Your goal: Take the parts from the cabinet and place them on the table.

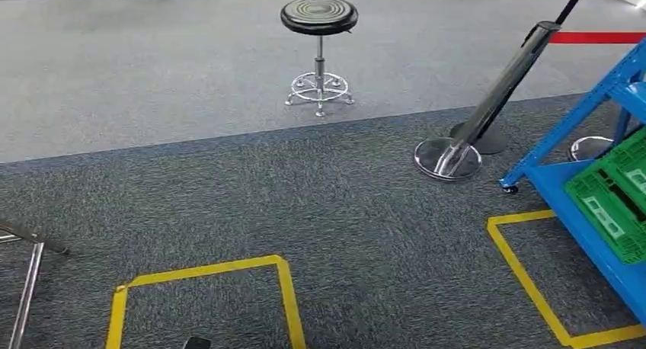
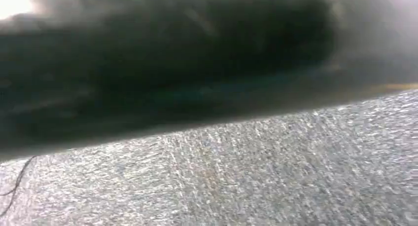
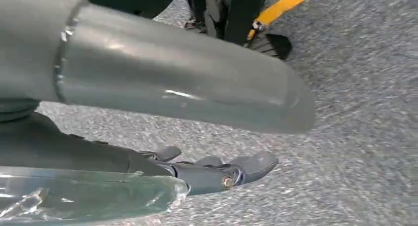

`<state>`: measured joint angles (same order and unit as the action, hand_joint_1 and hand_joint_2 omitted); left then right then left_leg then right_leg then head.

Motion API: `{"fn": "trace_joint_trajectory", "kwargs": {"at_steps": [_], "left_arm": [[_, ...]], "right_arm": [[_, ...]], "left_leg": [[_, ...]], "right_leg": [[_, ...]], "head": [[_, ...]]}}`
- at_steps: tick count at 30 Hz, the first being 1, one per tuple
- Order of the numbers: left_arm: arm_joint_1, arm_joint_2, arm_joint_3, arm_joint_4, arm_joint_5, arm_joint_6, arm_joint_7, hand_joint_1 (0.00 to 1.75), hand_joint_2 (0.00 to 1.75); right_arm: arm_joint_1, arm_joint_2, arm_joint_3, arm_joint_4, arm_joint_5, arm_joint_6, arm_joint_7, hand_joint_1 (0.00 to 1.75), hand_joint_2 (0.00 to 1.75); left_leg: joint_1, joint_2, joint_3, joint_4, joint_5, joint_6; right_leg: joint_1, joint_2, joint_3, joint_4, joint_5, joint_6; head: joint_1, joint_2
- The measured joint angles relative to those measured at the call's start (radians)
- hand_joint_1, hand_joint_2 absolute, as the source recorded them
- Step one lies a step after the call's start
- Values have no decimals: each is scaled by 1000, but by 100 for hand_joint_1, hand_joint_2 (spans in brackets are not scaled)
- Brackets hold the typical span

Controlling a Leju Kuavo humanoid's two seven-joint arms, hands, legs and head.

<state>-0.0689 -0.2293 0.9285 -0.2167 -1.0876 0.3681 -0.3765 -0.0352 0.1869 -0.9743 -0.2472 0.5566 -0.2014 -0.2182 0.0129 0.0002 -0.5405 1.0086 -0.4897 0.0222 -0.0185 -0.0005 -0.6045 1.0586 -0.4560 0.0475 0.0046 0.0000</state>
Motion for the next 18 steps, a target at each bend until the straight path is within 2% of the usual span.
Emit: {"fn": "trace_joint_trajectory", "kwargs": {"at_steps": [1,2,4,5,6,7,8,9,10,11,12,13,14,15,16,17,18], "left_arm": [[-1,0,0,0,0,0,0,0,0],[-4,0,0,0,0,0,0,0,0],[-4,0,0,0,0,0,0,0,0],[-4,0,0,0,0,0,0,0,0],[-4,1,0,0,0,0,0,0,0],[-5,0,0,0,0,0,0,0,0],[-6,0,0,0,0,0,0,0,0],[-5,1,0,0,0,0,0,0,0],[-4,1,0,0,0,0,0,0,0],[-2,1,0,0,0,0,0,0,0],[1,1,0,0,1,0,1,0,0],[1,1,0,0,1,0,2,0,0],[1,1,0,0,1,0,2,0,0],[0,1,0,0,1,0,2,0,0],[0,3,0,0,1,1,2,0,0],[-1,3,0,0,1,2,2,0,0],[-3,2,0,0,1,3,2,0,0]], "right_arm": [[-1,0,0,1,0,0,0,0,0],[-3,0,0,1,0,0,0,0,0],[-1,0,0,1,1,0,0,0,0],[1,0,0,1,1,0,0,0,0],[3,0,0,1,1,0,0,0,0],[2,0,0,1,1,0,0,0,0],[0,0,0,1,1,1,0,0,0],[-2,0,0,1,1,1,0,0,0],[-1,0,0,1,2,1,0,0,0],[0,0,0,1,2,1,0,0,0],[1,0,0,1,2,1,0,0,0],[2,0,0,1,2,0,0,0,0],[1,0,0,1,2,1,0,0,0],[0,0,0,1,2,1,0,0,0],[1,2,0,1,2,1,0,0,0],[0,3,0,2,2,1,0,0,0],[-1,3,0,2,2,1,0,0,0]], "left_leg": [[-8,0,2,1,-7,-8],[-8,0,0,6,-10,-14],[-7,2,1,3,-8,-21],[-6,2,4,3,-11,-25],[-3,2,7,8,-23,-32],[-3,2,-5,42,-41,-36],[-3,2,-25,83,-61,-37],[-3,2,-85,195,-108,-40],[-3,2,-130,273,-132,-40],[-3,2,-158,313,-133,-38],[-4,2,-164,308,-110,-35],[-5,1,-154,268,-66,-29],[-7,1,-124,190,-7,-20],[-11,0,-92,110,41,-10],[-18,-1,-72,62,52,4],[-18,-1,-63,45,44,7],[-20,0,-57,26,30,4]], "right_leg": [[6,-4,13,-18,-19,-1],[6,-1,34,-43,-31,-13],[9,2,29,-35,-32,-22],[8,2,32,-36,-34,-29],[3,2,40,-42,-33,-36],[3,1,46,-42,-37,-42],[4,1,48,-42,-40,-47],[5,1,52,-42,-42,-51],[7,1,54,-42,-45,-55],[9,2,57,-42,-47,-57],[11,3,62,-42,-50,-59],[14,6,67,-42,-54,-59],[16,9,74,-42,-58,-58],[19,10,81,-42,-62,-57],[15,10,72,-43,-66,-56],[25,12,82,-38,-72,-48],[21,10,74,-38,-70,-43]], "head": [[1,0],[2,0],[-7,0],[-3,0],[-5,0],[-9,0],[-13,0],[-12,0],[-11,0],[-13,0],[-11,0],[-13,0],[-12,0],[-11,0],[-10,0],[-10,0],[-14,0]]}}
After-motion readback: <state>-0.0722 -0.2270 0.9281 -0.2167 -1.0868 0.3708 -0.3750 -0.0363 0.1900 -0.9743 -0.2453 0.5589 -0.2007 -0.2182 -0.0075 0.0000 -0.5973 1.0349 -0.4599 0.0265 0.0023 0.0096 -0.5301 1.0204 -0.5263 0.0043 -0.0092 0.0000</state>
